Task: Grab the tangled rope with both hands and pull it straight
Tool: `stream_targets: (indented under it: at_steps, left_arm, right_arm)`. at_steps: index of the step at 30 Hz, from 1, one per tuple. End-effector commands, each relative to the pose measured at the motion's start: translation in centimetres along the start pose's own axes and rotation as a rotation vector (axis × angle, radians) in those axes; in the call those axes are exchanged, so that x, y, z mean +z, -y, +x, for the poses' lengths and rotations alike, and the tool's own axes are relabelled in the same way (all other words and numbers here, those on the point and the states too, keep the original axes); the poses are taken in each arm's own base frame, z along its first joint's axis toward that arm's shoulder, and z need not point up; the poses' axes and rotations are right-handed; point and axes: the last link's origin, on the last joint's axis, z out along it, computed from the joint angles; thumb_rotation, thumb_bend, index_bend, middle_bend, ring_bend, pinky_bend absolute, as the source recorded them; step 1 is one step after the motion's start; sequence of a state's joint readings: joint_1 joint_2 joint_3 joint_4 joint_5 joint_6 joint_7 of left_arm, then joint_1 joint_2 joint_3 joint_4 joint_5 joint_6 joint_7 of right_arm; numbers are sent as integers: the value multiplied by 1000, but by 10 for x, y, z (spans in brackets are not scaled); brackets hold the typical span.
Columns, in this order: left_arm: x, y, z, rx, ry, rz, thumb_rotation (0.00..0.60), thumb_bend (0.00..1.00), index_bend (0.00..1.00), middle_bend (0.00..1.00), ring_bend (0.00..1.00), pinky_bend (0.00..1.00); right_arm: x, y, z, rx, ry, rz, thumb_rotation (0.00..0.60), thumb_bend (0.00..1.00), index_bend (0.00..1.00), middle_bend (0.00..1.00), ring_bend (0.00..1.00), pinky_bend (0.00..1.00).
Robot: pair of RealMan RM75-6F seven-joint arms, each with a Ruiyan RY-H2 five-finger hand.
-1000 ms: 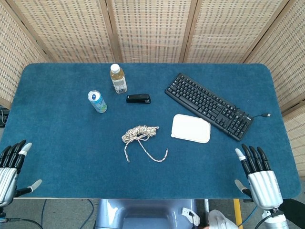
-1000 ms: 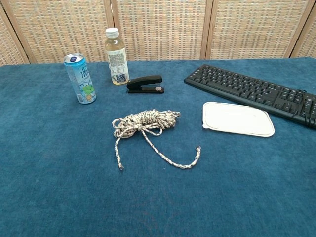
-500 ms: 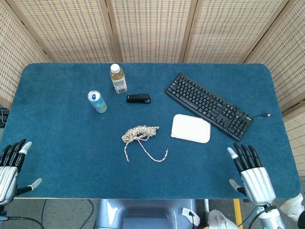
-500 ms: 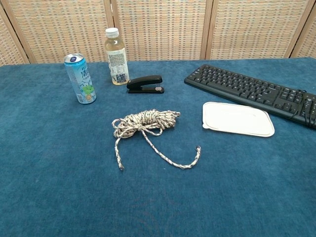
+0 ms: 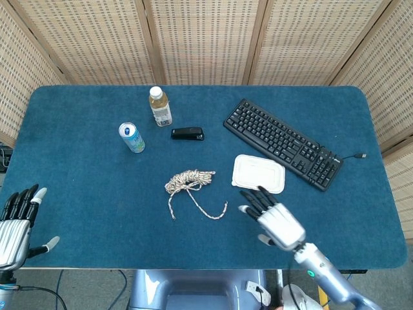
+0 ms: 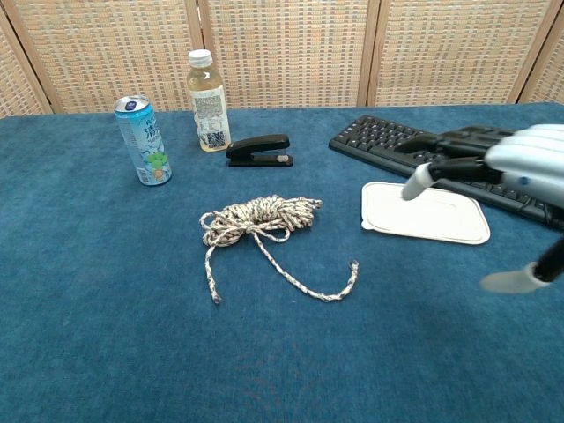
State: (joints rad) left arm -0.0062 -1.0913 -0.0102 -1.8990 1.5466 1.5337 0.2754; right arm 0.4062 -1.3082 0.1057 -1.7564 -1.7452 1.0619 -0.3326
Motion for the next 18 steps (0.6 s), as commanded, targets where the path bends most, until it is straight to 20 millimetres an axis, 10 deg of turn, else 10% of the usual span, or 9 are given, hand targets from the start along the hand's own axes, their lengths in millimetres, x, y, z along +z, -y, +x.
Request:
stream_targets:
  at_steps: [1,18]
  left_arm:
    - [3,-1,-3,14,0,9,600,69,0,0,0,0]
    - [14,-2,-11,40,23,46,600,69,0,0,0,0]
  right_arm:
    - [40,8,-12,-4,35,36,600,13,279,0,0,0]
    - [110,30,-61,-39,207,-1,600,270,386,0,0,0]
